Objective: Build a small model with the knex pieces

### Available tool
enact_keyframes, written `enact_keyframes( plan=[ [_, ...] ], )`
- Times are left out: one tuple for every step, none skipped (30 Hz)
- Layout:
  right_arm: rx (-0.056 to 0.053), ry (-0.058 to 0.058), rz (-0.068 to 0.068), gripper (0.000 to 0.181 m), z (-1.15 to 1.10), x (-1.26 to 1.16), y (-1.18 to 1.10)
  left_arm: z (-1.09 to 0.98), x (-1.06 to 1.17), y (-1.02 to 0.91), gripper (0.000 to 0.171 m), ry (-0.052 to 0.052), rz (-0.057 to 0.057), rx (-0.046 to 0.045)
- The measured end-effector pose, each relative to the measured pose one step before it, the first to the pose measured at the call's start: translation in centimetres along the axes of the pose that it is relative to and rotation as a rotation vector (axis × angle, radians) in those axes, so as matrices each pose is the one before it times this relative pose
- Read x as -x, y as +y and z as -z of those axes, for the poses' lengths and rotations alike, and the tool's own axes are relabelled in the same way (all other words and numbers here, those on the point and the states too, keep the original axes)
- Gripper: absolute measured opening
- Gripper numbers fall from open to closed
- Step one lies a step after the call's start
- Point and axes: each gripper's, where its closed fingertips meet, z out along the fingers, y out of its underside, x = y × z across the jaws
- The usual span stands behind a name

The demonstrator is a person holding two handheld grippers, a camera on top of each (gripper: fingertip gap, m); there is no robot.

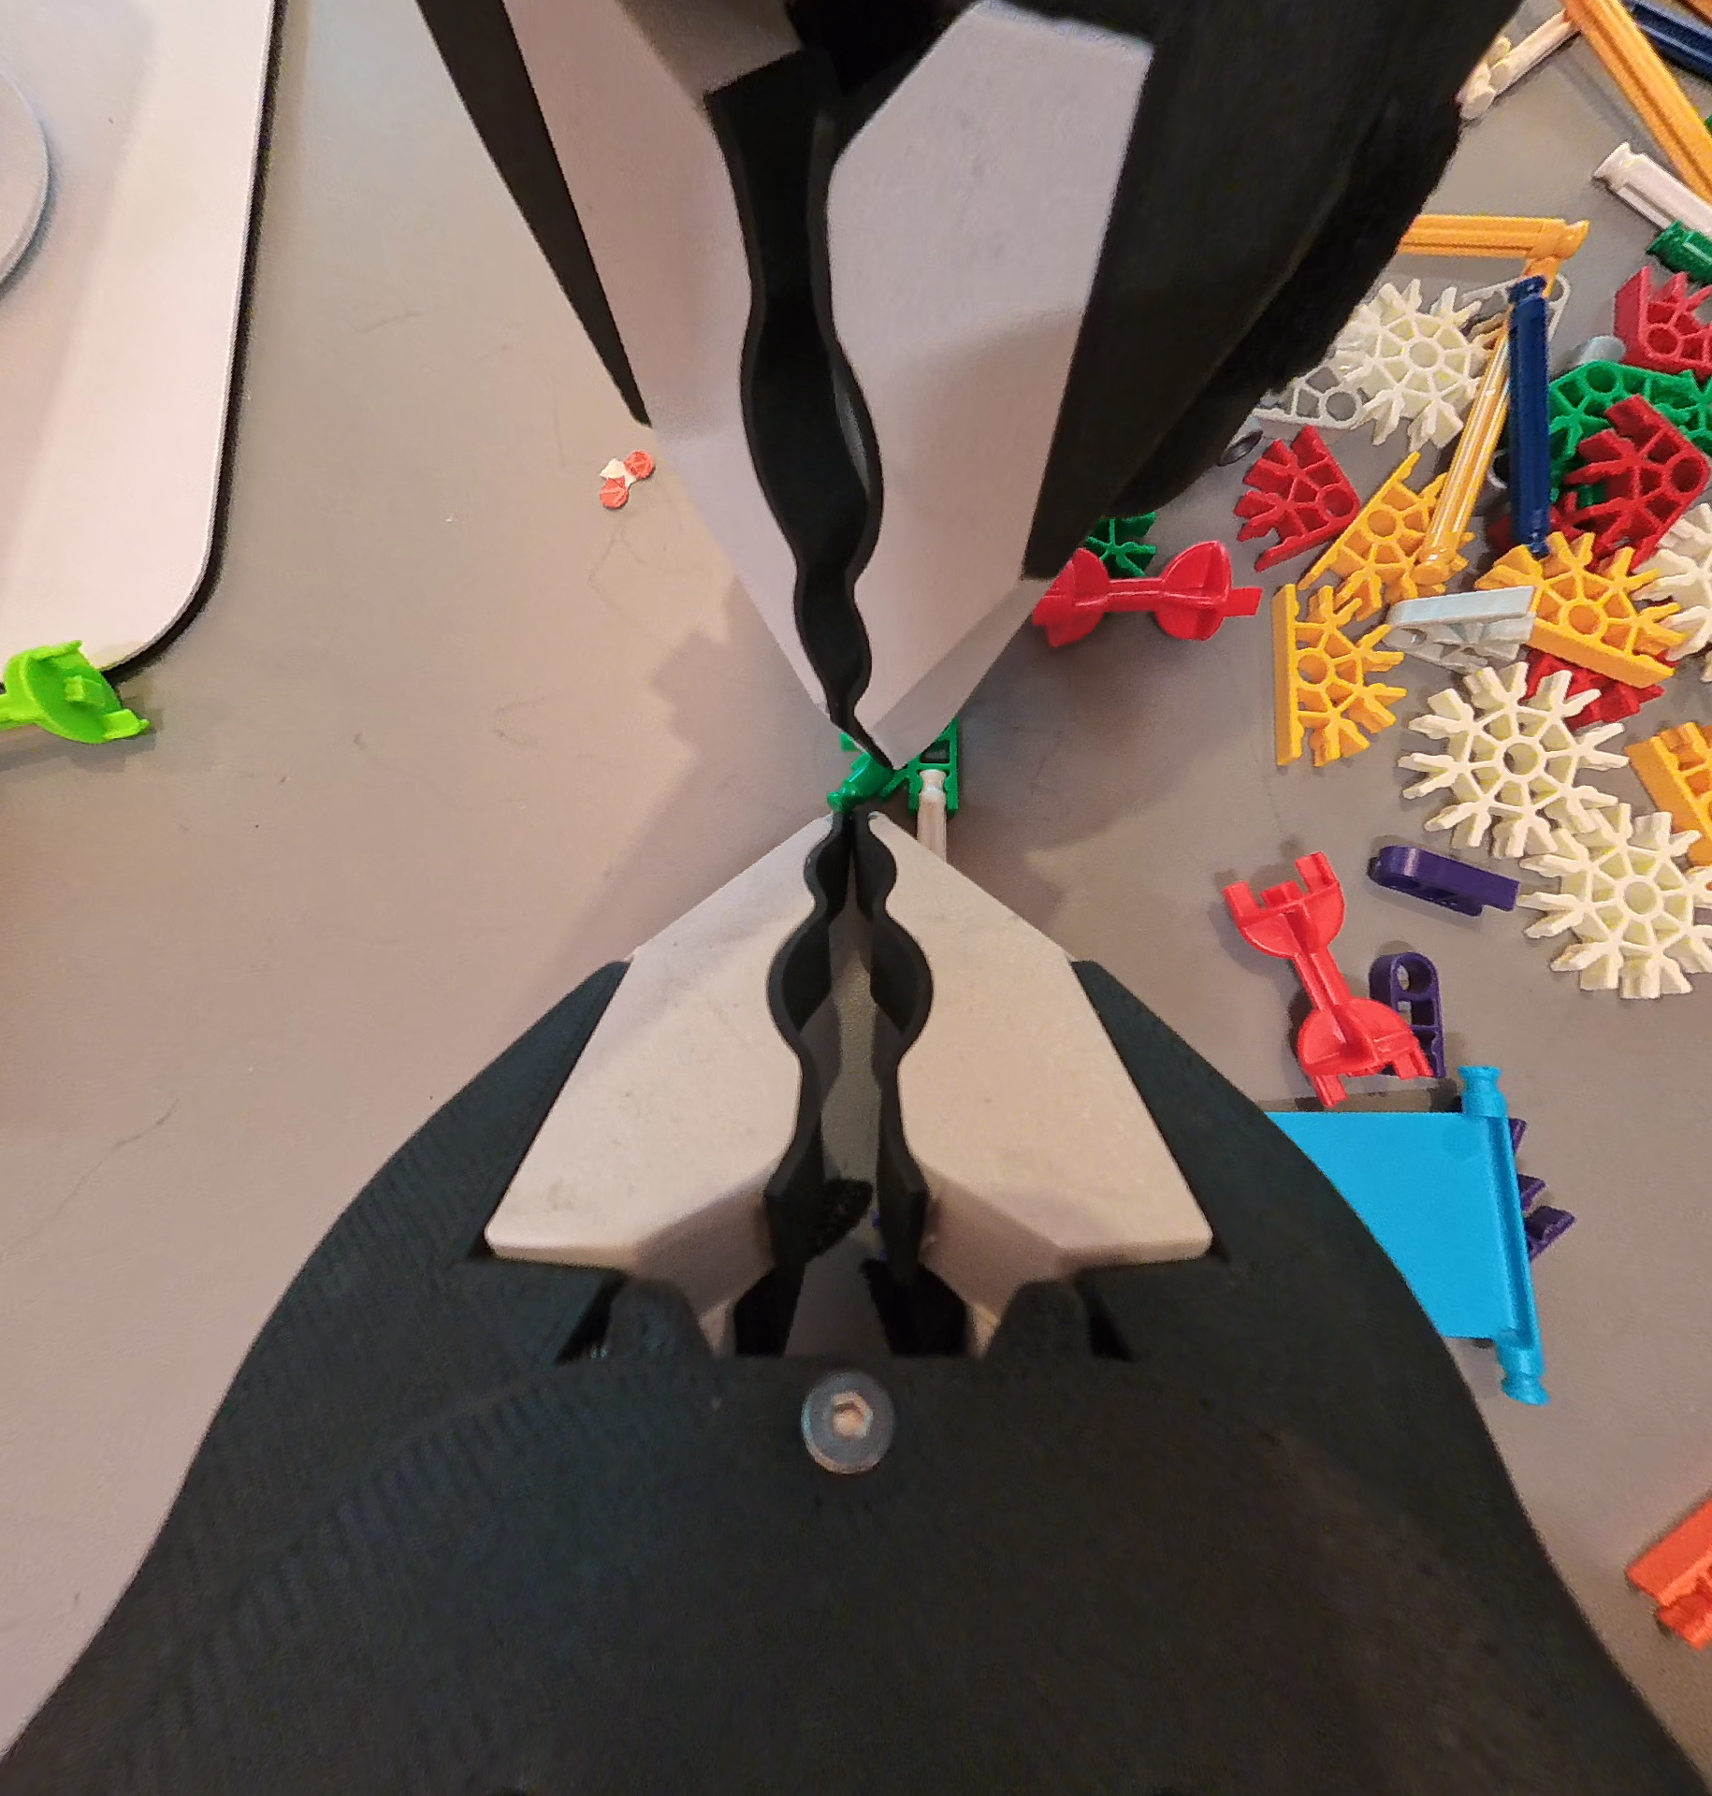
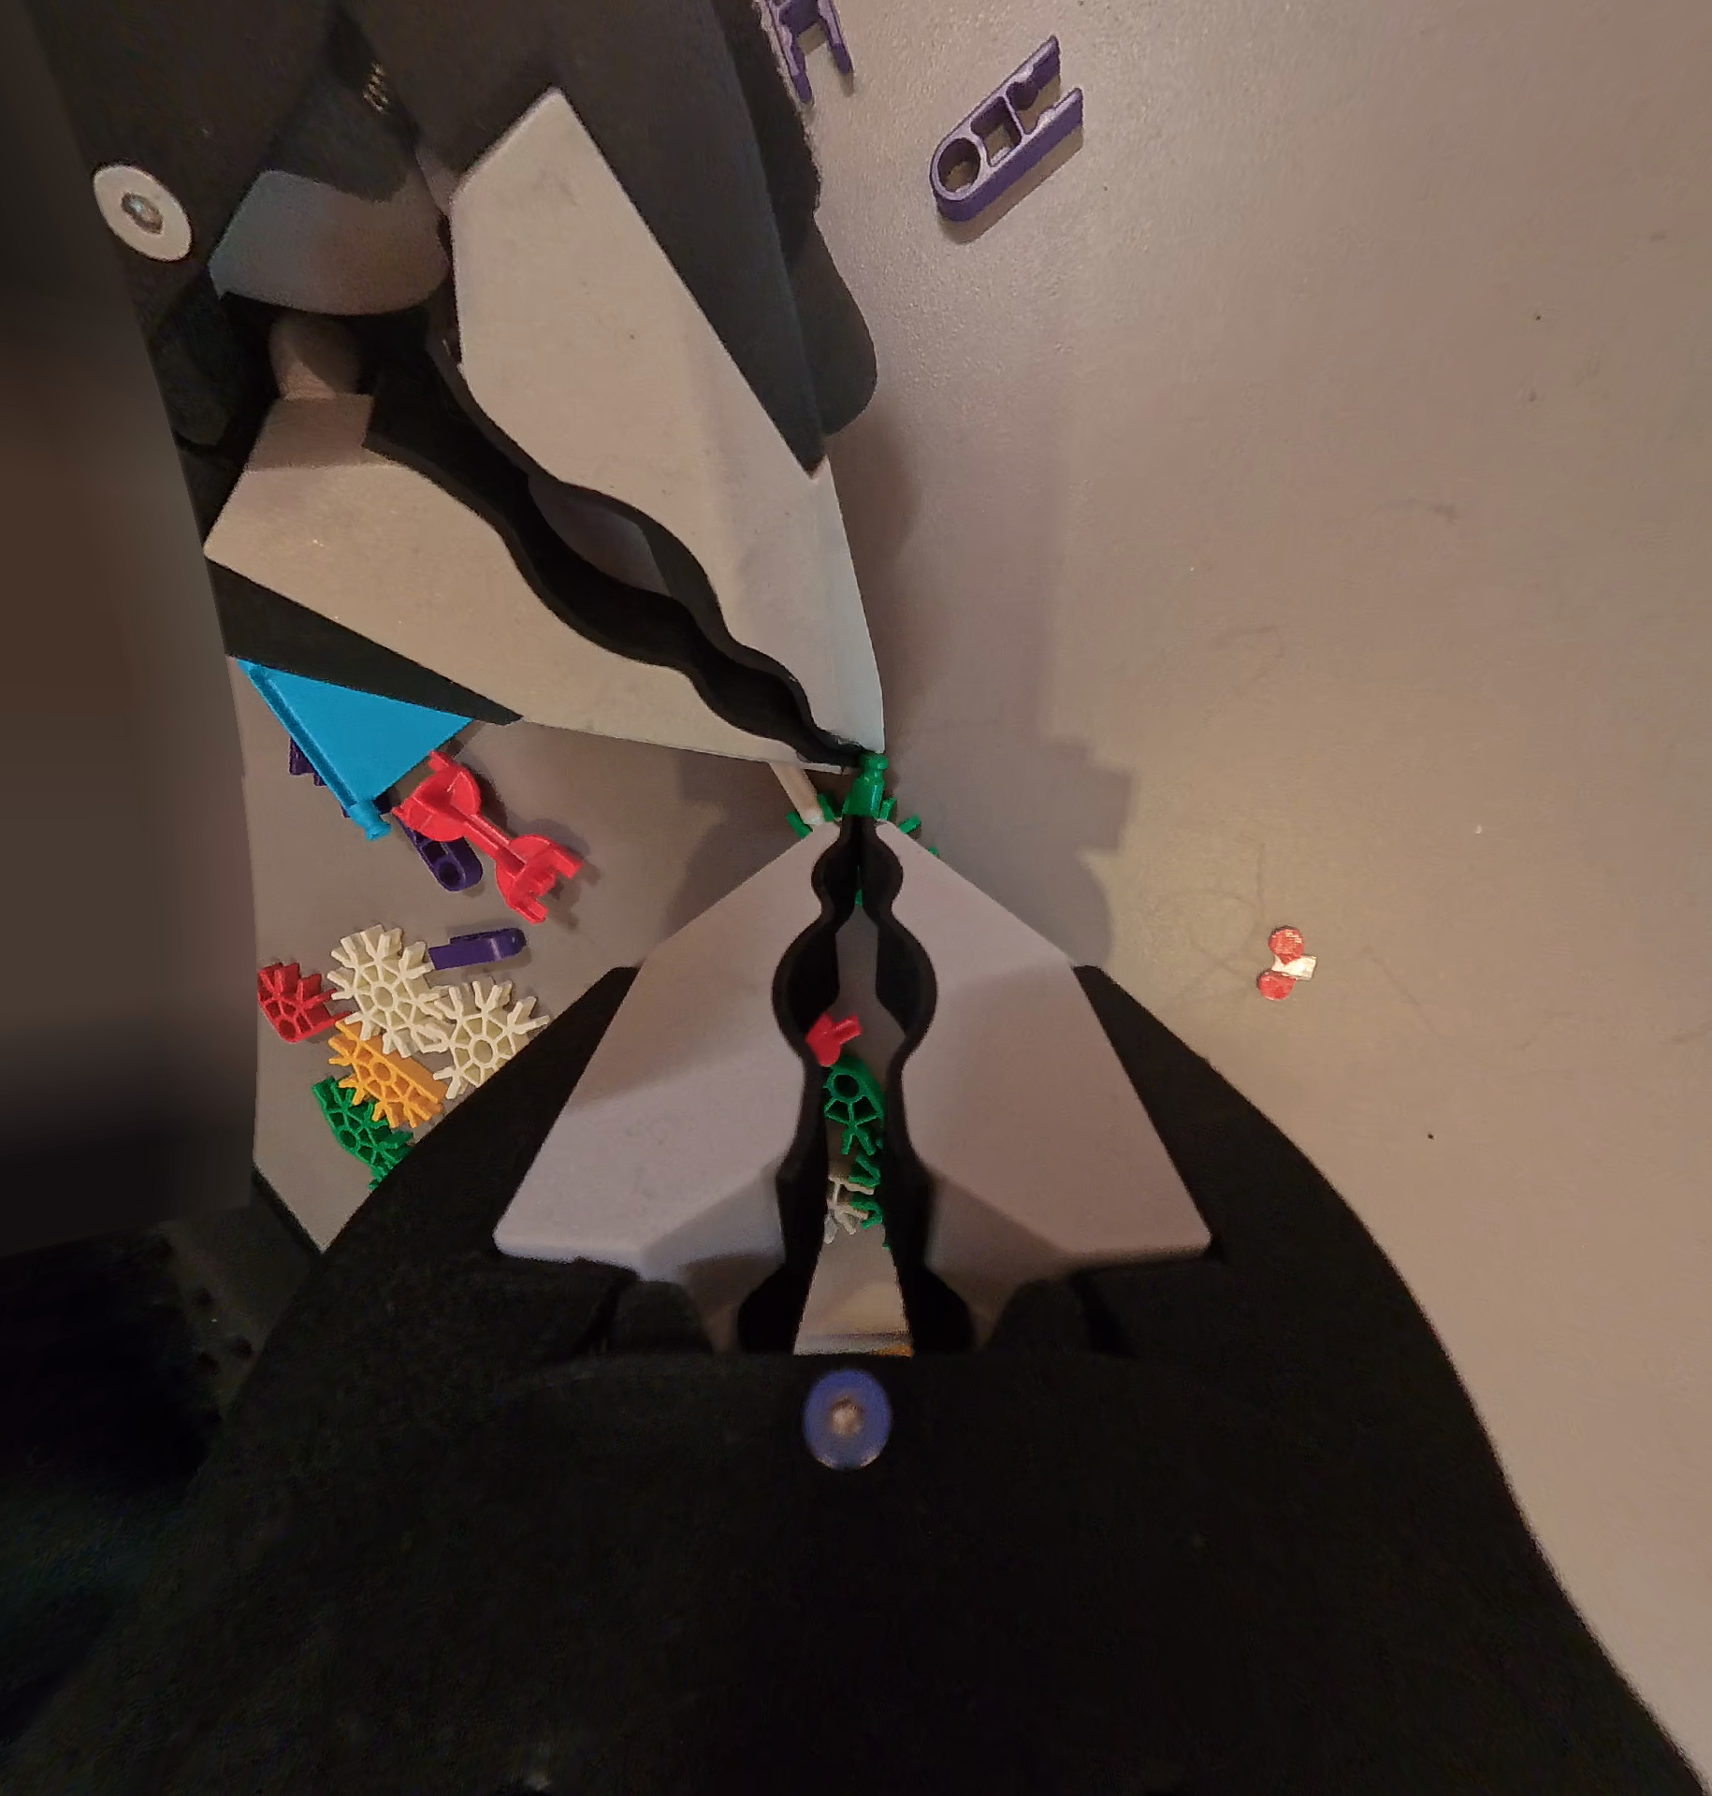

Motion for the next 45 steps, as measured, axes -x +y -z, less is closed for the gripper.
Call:
enact_keyframes(
  plan=[
    [0.0063, 0.0052, -0.0002, 0.0, -0.006, 0.0, 0.018, -0.003, -0.001, -0.004, 0.0, 0.0005, 0.0004, -0.00012],
    [0.0058, 0.0066, 0.0011, 0.0, -0.012, -0.01, 0.017, 0.004, -0.001, 0.0, 0.0, 0.0012, 0.0013, -0.00076],
    [0.0046, 0.0038, -0.002, 0.0, -0.007, -0.002, 0.035, -0.01, 0.002, -0.001, 0.0, 0.0011, 0.0007, -0.00074],
    [0.0047, 0.0019, -0.0042, 0.0, -0.009, 0.001, 0.024, -0.001, -0.003, -0.004, 0.0, 0.0012, 0.0012, -0.00053],
    [0.0049, 0.0004, -0.0043, 0.0, -0.015, -0.004, 0.009, -0.001, -0.002, -0.006, 0.0, 0.0011, 0.0013, -0.00061],
    [0.006, -0.0012, -0.0047, 0.0, -0.013, 0.001, 0.02, 0.014, 0.013, -0.001, 0.0, 0.003, 0.0073, -0.00226],
    [0.0085, 0.0007, -0.0011, 0.0, -0.008, -0.004, 0.008, 0.028, 0.047, -0.032, 0.0, 0.0035, 0.0171, -0.00653],
    [0.0088, 0.0019, 0.0003, 0.0, -0.011, -0.007, 0.01, 0.034, 0.053, -0.063, 0.0, 0.0023, 0.0152, -0.00949],
    [0.0084, 0.0003, -0.0018, 0.0, -0.021, -0.009, 0.014, -0.015, -0.011, -0.032, 0.0, 0.0026, 0.008, -0.00612],
    [0.0086, 0.0011, -0.0003, 0.0, -0.009, -0.002, 0.002, -0.022, 0.008, -0.004, 0.0, -0.0002, 0.0067, -0.00085],
    [0.0088, 0.0037, 0.0016, 0.0, -0.008, 0.0, 0.011, 0.006, -0.003, -0.023, 0.0, -0.0011, 0.0047, 0.00022],
    [0.0089, 0.003, -0.001, 0.0, -0.008, -0.01, 0.0, -0.007, -0.016, 0.014, 0.0, -0.0004, 0.0041, 0.00119],
    [0.0082, 0.0008, -0.0033, 0.0, -0.021, -0.002, 0.001, 0.027, -0.007, -0.011, 0.0, 0.0021, 0.004, -0.00098],
    [0.0083, 0.001, -0.0017, 0.0, -0.002, -0.002, 0.002, 0.006, 0.006, 0.016, 0.0, 0.0024, 0.0012, -0.00002],
    [0.0103, 0.0, -0.0019, 0.0, -0.019, 0.005, 0.01, -0.022, -0.009, 0.002, 0.0, 0.003, 0.0021, 0.00224],
    [0.0141, -0.0023, -0.0042, 0.0, -0.033, -0.006, 0.021, -0.041, 0.01, 0.015, 0.0, 0.0018, -0.0003, 0.00515],
    [0.0186, 0.0005, -0.0002, 0.0, -0.051, -0.024, 0.013, -0.048, 0.054, 0.02, 0.0, -0.0008, -0.0026, 0.00699],
    [0.0216, 0.0055, 0.0056, 0.0, -0.019, -0.029, -0.022, 0.003, 0.024, 0.026, 0.0, 0.0002, -0.0042, 0.00831],
    [0.0223, 0.0075, 0.0077, 0.0, -0.047, -0.024, 0.006, 0.001, 0.011, 0.013, 0.0, 0.0017, -0.0004, 0.00485],
    [0.0187, 0.0015, 0.0032, 0.0, -0.05, -0.007, -0.009, 0.008, -0.055, -0.081, 0.0, 0.0081, 0.0043, -0.00311],
    [0.0153, -0.0024, -0.0002, 0.0, -0.008, -0.003, -0.027, -0.028, 0.014, 0.014, 0.0, 0.0037, 0.0031, -0.00083],
    [0.0083, -0.0068, -0.0008, 0.0, -0.003, -0.002, -0.005, -0.01, 0.005, 0.002, 0.0, 0.0062, 0.0065, -0.00238],
    [-0.0002, -0.0132, -0.0047, 0.0, -0.007, -0.002, 0.0, 0.009, 0.001, -0.003, 0.0, 0.0056, 0.0027, -0.00469],
    [-0.0048, -0.0089, -0.0055, 0.0, 0.002, -0.001, -0.009, 0.007, -0.014, 0.023, 0.0, 0.0031, 0.0036, -0.00092],
    [-0.0059, -0.0076, -0.0073, 0.0, 0.022, 0.052, -0.02, 0.04, -0.029, 0.052, 0.0, 0.0003, -0.0003, 0.00312],
    [-0.0084, -0.0144, -0.0127, 0.0, 0.027, 0.083, -0.01, 0.053, 0.051, 0.042, 0.0, -0.0032, 0.0027, 0.00293],
    [-0.0068, -0.0006, -0.0168, 0.0, 0.099, -0.194, 0.112, 0.049, 0.084, 0.049, 0.0, -0.0048, 0.004, -0.00214],
    [-0.0031, 0.0229, -0.0038, 0.0, 0.344, -0.442, 0.288, 0.095, -0.008, 0.089, 0.0, 0.0018, 0.0087, -0.00297],
    [-0.0261, 0.01, 0.0062, 0.003, 0.708, -0.157, 0.081, 0.175, 0.026, 0.18, 0.0, -0.0059, 0.0019, 0.00176],
    [-0.0546, -0.0135, -0.0027, 0.005, 0.967, 0.183, -0.289, 0.253, 0.159, 0.167, 0.0, -0.0163, -0.0023, -0.00053],
    [-0.05, -0.0166, -0.0035, 0.006, 0.998, 0.298, -0.293, 0.255, 0.043, 0.008, 0.0, -0.0035, 0.0104, -0.01104],
    [-0.0281, -0.0005, -0.008, 0.009, 0.961, 0.068, -0.045, 0.281, 0.001, -0.068, 0.0, 0.0023, 0.0136, -0.01333],
    [-0.0281, 0.0096, -0.0011, 0.011, 1.038, -0.06, -0.017, 0.335, 0.192, -0.107, 0.0, -0.0141, 0.0031, -0.00942],
    [-0.0445, -0.0073, -0.0022, 0.011, 1.129, 0.217, -0.163, 0.395, 0.239, -0.193, 0.0, -0.02, 0.0023, -0.008],
    [-0.0521, -0.0205, -0.0139, 0.011, 1.144, 0.425, -0.187, 0.392, 0.06, -0.216, 0.001, -0.008, 0.0102, -0.00798],
    [-0.0473, -0.0051, -0.0099, 0.011, 1.128, 0.271, -0.035, 0.404, -0.013, -0.232, 0.002, -0.005, 0.0122, -0.00989],
    [-0.0373, 0.0074, 0.0001, 0.011, 1.028, 0.161, 0.192, 0.364, -0.042, -0.202, 0.003, -0.0058, 0.0097, -0.01057],
    [-0.0292, 0.0032, -0.0003, 0.012, 0.879, 0.192, 0.373, 0.272, -0.191, -0.114, 0.005, 0.0014, 0.0105, -0.00559],
    [-0.0249, -0.0042, -0.0023, 0.011, 0.721, 0.26, 0.488, 0.183, -0.259, -0.029, 0.008, 0.0016, 0.0099, -0.00084],
    [-0.0195, -0.0073, 0.0018, 0.012, 0.58, 0.311, 0.573, 0.106, -0.23, -0.01, 0.012, -0.0037, 0.0077, 0.00089],
    [-0.0129, -0.0081, 0.0092, 0.013, 0.463, 0.374, 0.678, 0.033, -0.317, 0.023, 0.014, -0.0002, 0.0053, 0.00434],
    [-0.0083, -0.0071, 0.0067, 0.014, 0.381, 0.374, 0.696, -0.057, -0.315, 0.088, 0.016, -0.0023, 0.002, 0.00851],
    [-0.0075, -0.0015, -0.0014, 0.016, 0.348, 0.279, 0.655, -0.077, -0.192, 0.118, 0.019, -0.0122, -0.0037, 0.01077],
    [-0.0055, 0.0022, -0.0061, 0.017, 0.352, 0.26, 0.611, -0.049, -0.172, 0.077, 0.019, -0.0147, -0.0062, 0.0076],
    [-0.0055, 0.0023, -0.0072, 0.018, 0.398, 0.361, 0.518, -0.031, -0.321, 0.007, 0.02, -0.0012, 0.0003, 0.00351]
  ],
)
